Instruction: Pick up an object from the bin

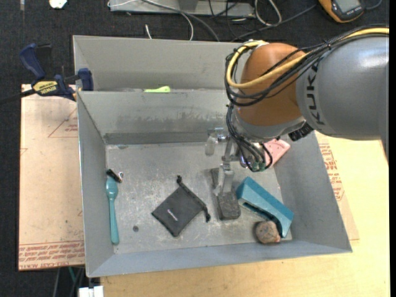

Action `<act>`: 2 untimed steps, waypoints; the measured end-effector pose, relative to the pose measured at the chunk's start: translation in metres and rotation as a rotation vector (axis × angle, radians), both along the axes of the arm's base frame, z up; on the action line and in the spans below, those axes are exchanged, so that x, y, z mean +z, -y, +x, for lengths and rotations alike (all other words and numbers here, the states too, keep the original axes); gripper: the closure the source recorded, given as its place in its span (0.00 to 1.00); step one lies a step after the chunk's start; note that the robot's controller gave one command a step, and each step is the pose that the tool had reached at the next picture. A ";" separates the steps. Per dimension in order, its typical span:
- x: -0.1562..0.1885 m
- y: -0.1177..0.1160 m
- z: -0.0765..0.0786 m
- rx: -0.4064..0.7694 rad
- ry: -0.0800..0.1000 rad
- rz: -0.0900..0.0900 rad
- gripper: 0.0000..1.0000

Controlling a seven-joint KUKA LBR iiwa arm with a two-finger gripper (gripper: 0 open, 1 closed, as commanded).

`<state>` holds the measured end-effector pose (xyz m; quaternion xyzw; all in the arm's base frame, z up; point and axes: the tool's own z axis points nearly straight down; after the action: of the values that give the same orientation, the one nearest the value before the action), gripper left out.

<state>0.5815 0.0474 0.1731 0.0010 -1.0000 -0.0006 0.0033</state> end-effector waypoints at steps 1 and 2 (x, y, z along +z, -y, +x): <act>0.004 0.000 0.002 -0.001 0.008 0.000 0.00; -0.049 -0.027 -0.021 -0.001 0.011 0.002 0.00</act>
Offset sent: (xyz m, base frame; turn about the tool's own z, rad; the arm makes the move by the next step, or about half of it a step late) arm -0.0266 0.0326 -0.0610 0.0022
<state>0.5607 0.0748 0.1237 0.0003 -1.0000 -0.0016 -0.0020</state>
